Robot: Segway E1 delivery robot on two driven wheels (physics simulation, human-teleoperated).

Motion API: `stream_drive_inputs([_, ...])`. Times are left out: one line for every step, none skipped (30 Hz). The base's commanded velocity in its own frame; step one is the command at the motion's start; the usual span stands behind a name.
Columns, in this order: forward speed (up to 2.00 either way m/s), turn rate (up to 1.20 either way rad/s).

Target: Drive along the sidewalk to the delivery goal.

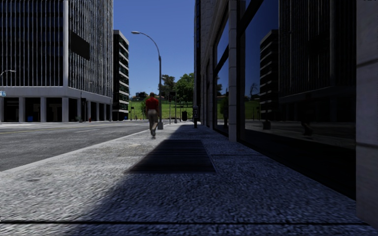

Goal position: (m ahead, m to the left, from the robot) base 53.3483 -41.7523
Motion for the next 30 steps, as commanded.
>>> stream_drive_inputs([2.0, 0.0])
stream_drive_inputs([2.0, 0.0])
stream_drive_inputs([2.0, 0.0])
stream_drive_inputs([2.0, 0.0])
stream_drive_inputs([2.0, 0.0])
stream_drive_inputs([2.0, 0.0])
stream_drive_inputs([2.0, 0.0])
stream_drive_inputs([2.0, 0.0])
stream_drive_inputs([2.0, 0.0])
stream_drive_inputs([2.0, 0.0])
stream_drive_inputs([1.99, 0.0])
stream_drive_inputs([1.99, 0.0])
stream_drive_inputs([1.99, 0.0])
stream_drive_inputs([1.98, 0.0])
stream_drive_inputs([1.98, 0.0])
stream_drive_inputs([1.98, 0.0])
stream_drive_inputs([1.98, 0.0])
stream_drive_inputs([1.98, 0.0])
stream_drive_inputs([1.98, 0.0])
stream_drive_inputs([1.98, 0.0])
stream_drive_inputs([1.98, -0.09])
stream_drive_inputs([1.98, -0.21])
stream_drive_inputs([1.98, -0.24])
stream_drive_inputs([1.98, -0.25])
stream_drive_inputs([1.98, -0.25])
stream_drive_inputs([1.98, -0.25])
stream_drive_inputs([1.98, -0.09])
stream_drive_inputs([1.98, 0.0])
stream_drive_inputs([1.98, 0.0])
stream_drive_inputs([1.98, 0.0])
